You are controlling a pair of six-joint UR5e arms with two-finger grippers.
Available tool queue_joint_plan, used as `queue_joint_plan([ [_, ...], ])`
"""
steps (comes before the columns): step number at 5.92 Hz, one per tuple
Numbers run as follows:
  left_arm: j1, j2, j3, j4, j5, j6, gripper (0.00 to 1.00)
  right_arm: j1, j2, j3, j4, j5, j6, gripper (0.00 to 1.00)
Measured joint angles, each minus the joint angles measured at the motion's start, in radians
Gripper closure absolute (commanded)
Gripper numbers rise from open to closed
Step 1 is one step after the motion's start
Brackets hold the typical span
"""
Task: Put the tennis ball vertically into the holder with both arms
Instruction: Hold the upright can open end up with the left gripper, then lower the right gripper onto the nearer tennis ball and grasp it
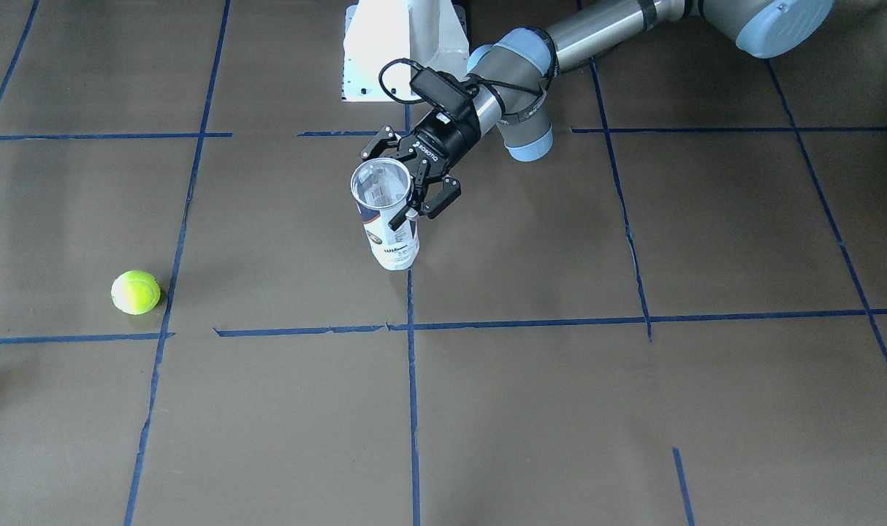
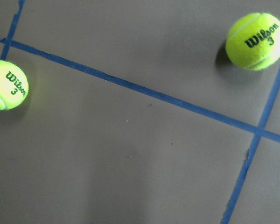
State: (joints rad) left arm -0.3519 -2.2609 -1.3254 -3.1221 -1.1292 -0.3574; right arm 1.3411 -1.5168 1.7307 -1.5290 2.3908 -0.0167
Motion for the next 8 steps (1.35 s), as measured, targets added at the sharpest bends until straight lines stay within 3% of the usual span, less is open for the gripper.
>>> queue_joint_plan([
  [2,0.016,0.035,0.017,-0.064,0.002,0.001,0.22,-0.107,0.116,-0.003,0.001,-0.007,0.204,0.0],
  [5,0.035,0.057,0.042,-0.126,0.004,0.001,0.22,-0.227,0.21,-0.007,0.003,-0.118,0.488,0.0],
  [8,0.046,0.047,0.044,-0.141,0.028,0.0,0.2,-0.27,0.227,-0.01,0.003,-0.159,0.529,0.0],
])
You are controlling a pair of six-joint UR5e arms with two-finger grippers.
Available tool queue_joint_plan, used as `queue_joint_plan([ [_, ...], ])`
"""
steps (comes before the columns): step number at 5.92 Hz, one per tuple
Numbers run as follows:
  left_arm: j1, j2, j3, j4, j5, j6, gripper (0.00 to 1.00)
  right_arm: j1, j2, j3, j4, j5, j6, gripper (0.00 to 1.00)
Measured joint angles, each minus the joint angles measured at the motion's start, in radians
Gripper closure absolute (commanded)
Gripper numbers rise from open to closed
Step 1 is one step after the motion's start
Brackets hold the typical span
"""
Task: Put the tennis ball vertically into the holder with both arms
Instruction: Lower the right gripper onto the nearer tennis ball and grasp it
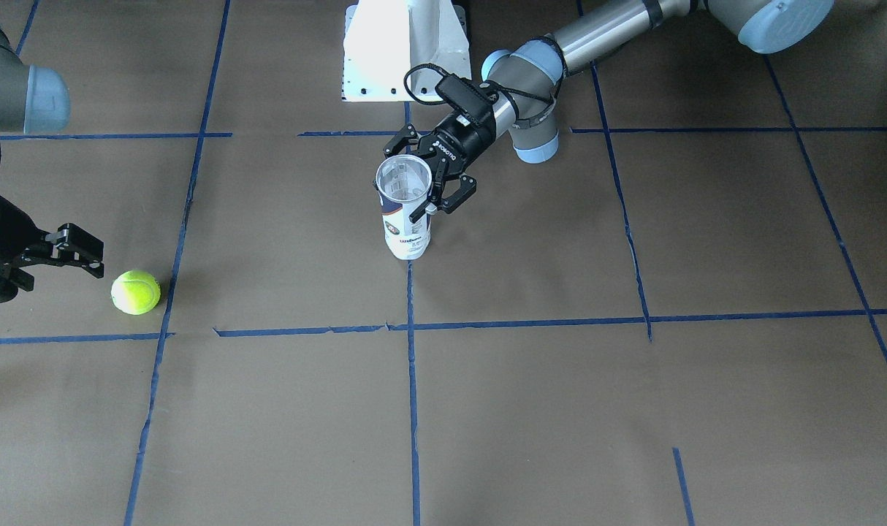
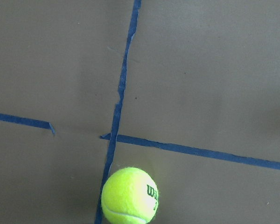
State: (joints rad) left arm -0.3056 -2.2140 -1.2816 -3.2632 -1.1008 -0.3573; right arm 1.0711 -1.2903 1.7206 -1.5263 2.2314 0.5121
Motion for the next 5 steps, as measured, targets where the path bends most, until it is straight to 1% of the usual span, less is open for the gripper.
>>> queue_joint_plan([
  [2,0.006,0.005,0.006,-0.018,0.002,0.0,0.19,-0.05,0.007,-0.009,0.0,-0.063,0.006,0.0],
  [3,0.008,0.006,0.014,-0.021,0.002,0.0,0.17,-0.077,0.019,-0.028,0.0,-0.089,0.008,0.0],
  [5,0.009,0.003,0.023,-0.025,0.002,0.0,0.11,-0.117,0.041,-0.072,0.0,-0.107,0.008,0.0],
])
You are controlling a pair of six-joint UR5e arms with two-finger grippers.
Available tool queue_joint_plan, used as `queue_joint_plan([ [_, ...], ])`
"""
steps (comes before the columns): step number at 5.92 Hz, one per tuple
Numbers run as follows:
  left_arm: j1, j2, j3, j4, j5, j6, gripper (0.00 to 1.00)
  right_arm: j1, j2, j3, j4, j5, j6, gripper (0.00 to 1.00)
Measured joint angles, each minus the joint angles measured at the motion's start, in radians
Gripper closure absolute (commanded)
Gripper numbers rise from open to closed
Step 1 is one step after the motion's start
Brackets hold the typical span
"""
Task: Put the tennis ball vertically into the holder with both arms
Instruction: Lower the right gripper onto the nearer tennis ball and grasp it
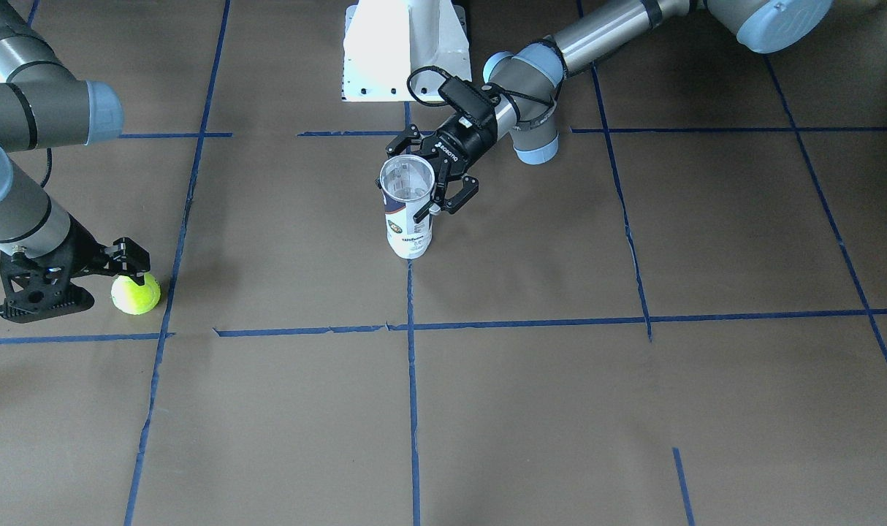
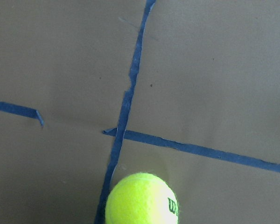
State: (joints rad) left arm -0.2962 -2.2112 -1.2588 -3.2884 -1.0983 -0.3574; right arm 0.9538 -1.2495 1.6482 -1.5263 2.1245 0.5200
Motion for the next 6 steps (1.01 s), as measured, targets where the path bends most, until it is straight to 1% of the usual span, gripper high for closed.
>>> queue_joint_plan([
  [2,0.0,-0.003,0.001,0.0,0.0,0.0,0.05,-0.026,0.01,-0.025,0.0,-0.003,0.0,0.0],
  [5,0.0,-0.005,0.0,0.0,0.0,0.0,0.04,-0.065,0.019,-0.058,0.038,-0.093,-0.002,0.0],
  [6,0.0,-0.005,-0.001,0.0,0.0,0.0,0.04,-0.069,0.02,-0.069,0.04,-0.102,-0.003,0.01],
])
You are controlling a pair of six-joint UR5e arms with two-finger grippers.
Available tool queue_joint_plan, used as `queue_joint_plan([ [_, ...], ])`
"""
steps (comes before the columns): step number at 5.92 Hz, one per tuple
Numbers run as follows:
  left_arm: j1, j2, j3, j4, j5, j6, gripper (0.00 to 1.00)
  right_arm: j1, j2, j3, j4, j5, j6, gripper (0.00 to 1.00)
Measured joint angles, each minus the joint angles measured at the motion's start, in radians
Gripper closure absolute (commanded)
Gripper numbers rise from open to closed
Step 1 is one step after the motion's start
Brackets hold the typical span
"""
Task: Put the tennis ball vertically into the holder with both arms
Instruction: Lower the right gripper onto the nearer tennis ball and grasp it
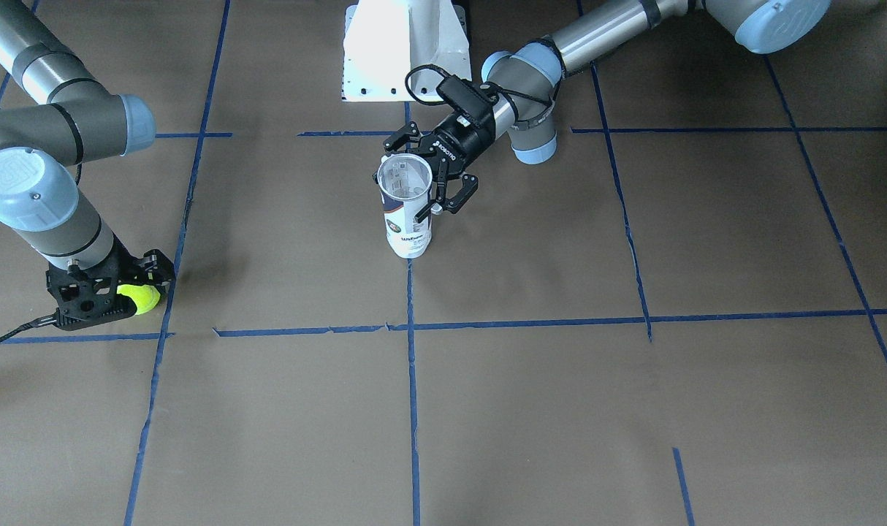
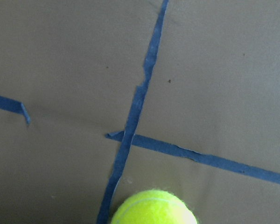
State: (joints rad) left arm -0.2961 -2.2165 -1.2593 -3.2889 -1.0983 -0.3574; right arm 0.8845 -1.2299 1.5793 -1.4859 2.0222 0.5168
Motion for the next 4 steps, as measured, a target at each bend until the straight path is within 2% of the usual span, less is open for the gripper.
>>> queue_joint_plan([
  [2,0.0,0.0,0.0,0.0,0.0,0.0,0.04,-0.009,0.0,-0.018,0.002,-0.003,-0.002,0.03],
  [3,0.0,0.0,0.0,0.0,0.0,0.0,0.04,-0.013,-0.002,-0.021,0.001,-0.003,-0.003,0.15],
  [4,0.0,0.0,0.0,0.0,0.0,0.0,0.04,-0.017,-0.003,-0.021,0.001,-0.003,-0.004,0.43],
])
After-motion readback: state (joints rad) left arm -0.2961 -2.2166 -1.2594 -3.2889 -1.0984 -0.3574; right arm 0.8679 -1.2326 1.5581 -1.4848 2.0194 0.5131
